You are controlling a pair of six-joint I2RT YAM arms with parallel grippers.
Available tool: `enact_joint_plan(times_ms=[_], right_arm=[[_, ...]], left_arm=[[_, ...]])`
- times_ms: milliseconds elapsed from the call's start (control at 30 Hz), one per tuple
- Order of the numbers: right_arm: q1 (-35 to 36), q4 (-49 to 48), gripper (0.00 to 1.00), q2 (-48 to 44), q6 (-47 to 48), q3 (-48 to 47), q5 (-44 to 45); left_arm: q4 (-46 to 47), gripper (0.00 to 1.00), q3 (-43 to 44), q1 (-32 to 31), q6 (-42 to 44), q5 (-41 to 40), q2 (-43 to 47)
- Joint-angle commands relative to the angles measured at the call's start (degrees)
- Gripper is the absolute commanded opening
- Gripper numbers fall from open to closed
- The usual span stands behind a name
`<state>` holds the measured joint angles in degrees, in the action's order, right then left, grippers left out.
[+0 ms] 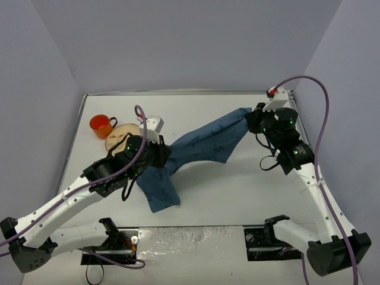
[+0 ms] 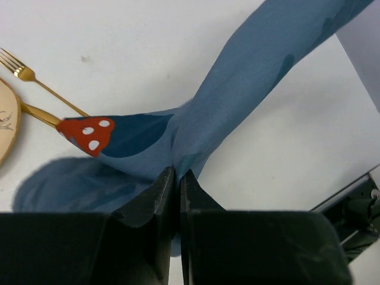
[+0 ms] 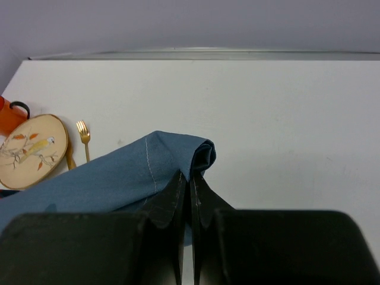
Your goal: Set the dinner table for one person
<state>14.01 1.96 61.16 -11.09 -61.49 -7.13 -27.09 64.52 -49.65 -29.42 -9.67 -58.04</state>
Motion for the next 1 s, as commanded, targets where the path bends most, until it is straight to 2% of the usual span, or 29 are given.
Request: enact_joint_plan(times_ms=[0,167,267,400,467,533,567,633,700,800,867,967], right_arm=[[-0.6,-4.6,0.00,-4.7,-1.4,5.8,6.1],[-1.1,-0.1,0.00,-6.3,-7.6,14.5,9.7],[-1.5,2.9,0.00,-6.1,-10.4,17.2,11.0],[-2.4,7.9,0.22,-7.1,-15.1,19.8,13.2],[-2.5,8.1,0.45,-7.6,-15.1,20.4,13.5],[-2.6,8.1,0.57,-7.2,-14.4,20.0,13.6],[-2.6,8.0,0.63,-6.6,-14.0,19.3,13.0],[-2.6,8.0,0.68,-4.9,-12.7,18.3,11.0],[-2.6,7.5,0.72,-3.4,-11.4,17.3,9.3],[-2.7,6.0,0.75,-0.7,-10.4,17.2,8.0],[-2.8,4.1,0.75,1.4,-10.8,18.2,7.7],[-2.8,0.9,0.75,3.5,-11.2,20.1,7.7]], left_arm=[[0.3,0.00,-6.2,-4.1,-1.8,-3.1,0.2],[9.0,0.00,-17.2,-11.8,-11.9,-0.6,-6.1],[10.3,0.00,-18.9,-13.5,-15.0,0.3,-10.6],[9.1,0.25,-19.3,-14.1,-17.9,0.4,-11.3],[8.4,0.51,-18.5,-14.1,-17.4,0.4,-9.7],[7.3,0.72,-17.1,-14.0,-16.8,-0.3,-7.8],[5.5,0.78,-16.3,-13.8,-16.2,-1.0,-6.7],[3.5,0.85,-15.2,-13.2,-15.4,-2.4,-3.9],[1.7,0.90,-14.4,-11.0,-14.2,-3.4,-1.6],[0.7,0.91,-15.3,-3.4,-12.3,-0.8,1.1],[3.0,0.91,-16.8,4.3,-9.2,3.6,1.8],[5.9,0.88,-16.3,10.1,-3.9,10.6,-1.6]])
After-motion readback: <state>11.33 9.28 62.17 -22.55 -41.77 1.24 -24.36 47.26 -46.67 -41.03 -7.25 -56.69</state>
